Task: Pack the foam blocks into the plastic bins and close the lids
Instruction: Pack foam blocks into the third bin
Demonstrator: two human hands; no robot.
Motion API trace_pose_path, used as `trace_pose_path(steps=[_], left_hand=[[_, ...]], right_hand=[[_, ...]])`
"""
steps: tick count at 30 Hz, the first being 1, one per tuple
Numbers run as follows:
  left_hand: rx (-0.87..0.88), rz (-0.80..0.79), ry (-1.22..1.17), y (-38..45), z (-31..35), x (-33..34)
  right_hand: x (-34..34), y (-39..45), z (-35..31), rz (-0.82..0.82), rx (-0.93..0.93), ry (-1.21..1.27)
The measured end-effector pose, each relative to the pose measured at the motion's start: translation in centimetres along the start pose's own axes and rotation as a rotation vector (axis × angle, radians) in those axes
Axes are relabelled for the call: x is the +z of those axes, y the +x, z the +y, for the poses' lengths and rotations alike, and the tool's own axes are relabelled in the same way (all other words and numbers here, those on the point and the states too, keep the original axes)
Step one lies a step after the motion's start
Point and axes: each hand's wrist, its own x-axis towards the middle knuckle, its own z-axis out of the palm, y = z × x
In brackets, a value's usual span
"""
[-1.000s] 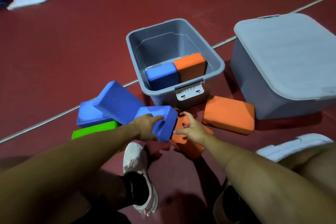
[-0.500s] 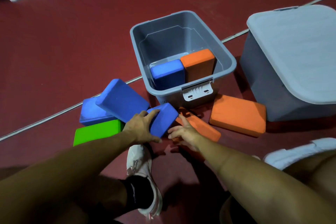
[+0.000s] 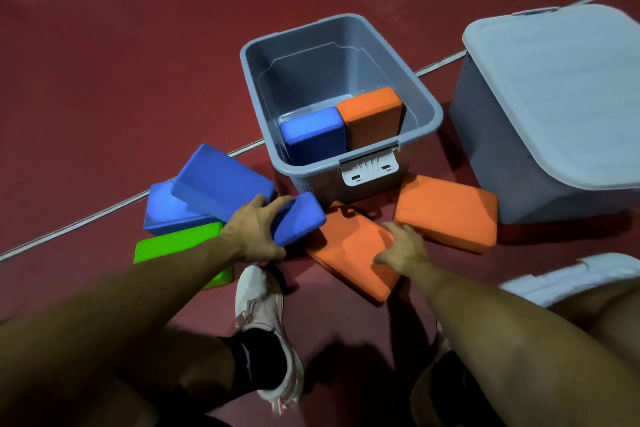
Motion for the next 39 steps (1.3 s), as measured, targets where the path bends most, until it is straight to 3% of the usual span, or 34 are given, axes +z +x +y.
trace_pose_path(steps=[6, 13, 18, 23, 29, 32, 36, 39], left_hand=[[0.063, -0.023, 0.009, 0.0, -0.5, 0.1], [-0.036, -0.078, 0.029, 0.5, -1.1, 0.2], [-0.106, -0.040, 0.180, 0.8, -0.9, 0.1], [-0.172, -0.026, 0.140, 0.7, -0.8, 0.3], [-0.131, 0.009, 0.184, 0.6, -0.3, -0.8], [-0.066, 0.005, 0.117, 0.5, 0.3, -1.3], [0.030, -0.012, 0.122, 0.6, 1.2, -1.7], [0.052, -0.006, 0.179, 0.4, 1.9, -1.9]], right_hand=[[0.4, 0.6, 2.7, -0.146, 0.145, 0.250], [0.4, 1.7, 2.4, 0.016, 0.191, 0.294], [-0.2, 0.7, 1.8, 0.005, 0.168, 0.389], [-0.2, -0.5, 1.1, 0.049, 0.130, 0.472], [-3.3, -2.1, -0.7, 0.277, -0.011, 0.495], [-5.4, -2.8, -1.7, 0.300, -0.163, 0.377], [-6.5, -4.6, -5.2, 0.103, -0.508, -0.052], [-8.1, -5.4, -5.9, 0.194, -0.542, -0.216]])
